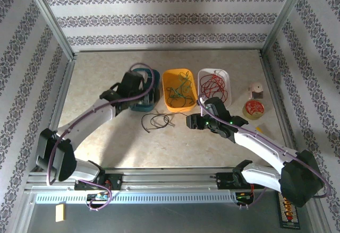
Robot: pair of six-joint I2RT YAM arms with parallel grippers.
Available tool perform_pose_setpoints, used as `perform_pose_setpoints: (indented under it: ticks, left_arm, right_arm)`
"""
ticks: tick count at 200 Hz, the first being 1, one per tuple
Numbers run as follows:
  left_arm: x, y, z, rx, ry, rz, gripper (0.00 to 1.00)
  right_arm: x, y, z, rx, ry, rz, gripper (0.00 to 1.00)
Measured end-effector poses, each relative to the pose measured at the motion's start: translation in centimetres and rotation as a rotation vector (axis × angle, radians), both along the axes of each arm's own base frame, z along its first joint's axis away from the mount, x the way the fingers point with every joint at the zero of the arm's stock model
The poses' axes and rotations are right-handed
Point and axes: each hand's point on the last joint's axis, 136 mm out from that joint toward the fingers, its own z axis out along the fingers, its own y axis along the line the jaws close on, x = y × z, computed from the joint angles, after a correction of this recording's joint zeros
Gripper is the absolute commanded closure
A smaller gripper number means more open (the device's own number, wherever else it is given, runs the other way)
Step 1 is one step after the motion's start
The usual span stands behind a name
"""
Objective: Untangle the cables
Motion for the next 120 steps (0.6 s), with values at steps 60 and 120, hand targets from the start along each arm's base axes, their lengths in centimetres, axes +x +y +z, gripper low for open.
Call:
perform_pose_setpoints:
  ticks: [60, 120]
  left_arm:
    - [-7.4, 1.5, -9.2, 0.149, 0.248, -0.053, 0.22]
    - [-8.3, 1.3, -13.0, 0.21, 0.351, -0.06, 0.57]
  right_arm:
    - [0.1, 0.1, -1.1, -0.018, 0.029, 0.001, 0.44]
    - [0.1, 0.1, -1.1, -0.016, 0.027, 0.001, 0.44]
